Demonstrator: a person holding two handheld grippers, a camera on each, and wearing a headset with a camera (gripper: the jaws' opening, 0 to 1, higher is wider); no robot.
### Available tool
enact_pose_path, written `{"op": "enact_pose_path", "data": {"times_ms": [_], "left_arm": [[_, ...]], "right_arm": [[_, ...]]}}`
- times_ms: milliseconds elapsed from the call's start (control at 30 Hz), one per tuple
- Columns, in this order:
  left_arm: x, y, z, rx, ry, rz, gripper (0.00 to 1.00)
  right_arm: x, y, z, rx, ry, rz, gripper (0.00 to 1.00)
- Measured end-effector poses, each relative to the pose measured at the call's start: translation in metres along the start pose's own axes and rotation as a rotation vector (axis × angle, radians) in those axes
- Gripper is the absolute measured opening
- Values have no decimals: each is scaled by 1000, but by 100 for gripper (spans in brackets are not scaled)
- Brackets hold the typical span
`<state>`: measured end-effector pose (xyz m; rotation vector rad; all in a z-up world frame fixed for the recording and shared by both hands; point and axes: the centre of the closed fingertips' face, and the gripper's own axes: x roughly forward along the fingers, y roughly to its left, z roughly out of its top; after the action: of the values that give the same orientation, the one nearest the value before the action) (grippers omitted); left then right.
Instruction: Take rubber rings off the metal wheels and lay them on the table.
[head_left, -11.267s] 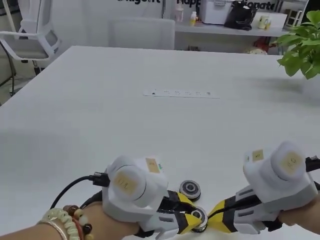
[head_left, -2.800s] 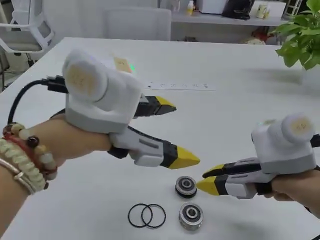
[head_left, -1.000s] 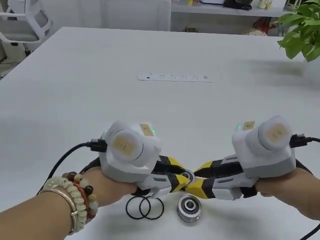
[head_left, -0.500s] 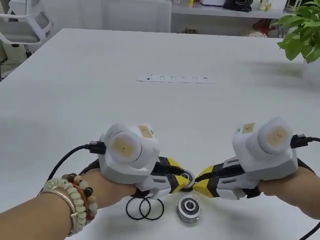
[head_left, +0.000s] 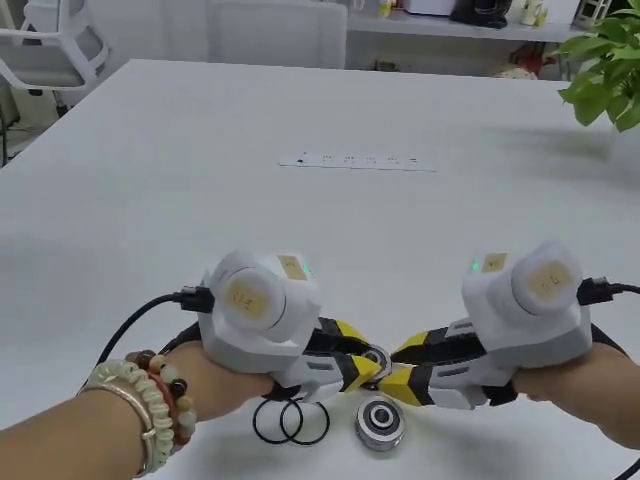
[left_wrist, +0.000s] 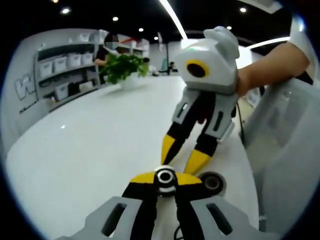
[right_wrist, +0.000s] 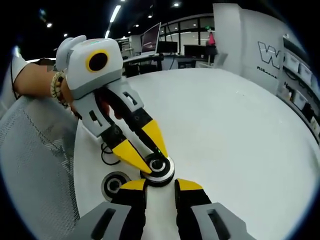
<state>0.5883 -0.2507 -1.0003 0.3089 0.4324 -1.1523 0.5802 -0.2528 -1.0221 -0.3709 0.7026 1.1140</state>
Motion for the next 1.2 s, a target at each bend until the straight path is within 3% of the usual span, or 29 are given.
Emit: {"op": "enact_pose_path", "data": {"times_ms": [200,400,600,700,833,1067,1200], "left_arm": [[0,0,0,-1,-1,-1,14],[0,0,0,-3,-1,1,14],[0,1,0,-10,-1,4,14],[0,1,0,-17,-1,4,14],[0,1,-1,-18,-1,5,14],[-1,2,-1,-13,3,9,14],[-1,2,-1,-13,3,11,14]], "right_arm": [[1,2,1,27,0,10,18],[1,2,1,-4,4,6,17],[-1,1,-2,-48,27,3,10],[-3,-4,-2,-70,30,-21,3],[-2,-2,-3,-70,38,-22,2],[-2,-10,0,-85,61,-89,0],[-3,-11,-1,-74,66,-100,0]]}}
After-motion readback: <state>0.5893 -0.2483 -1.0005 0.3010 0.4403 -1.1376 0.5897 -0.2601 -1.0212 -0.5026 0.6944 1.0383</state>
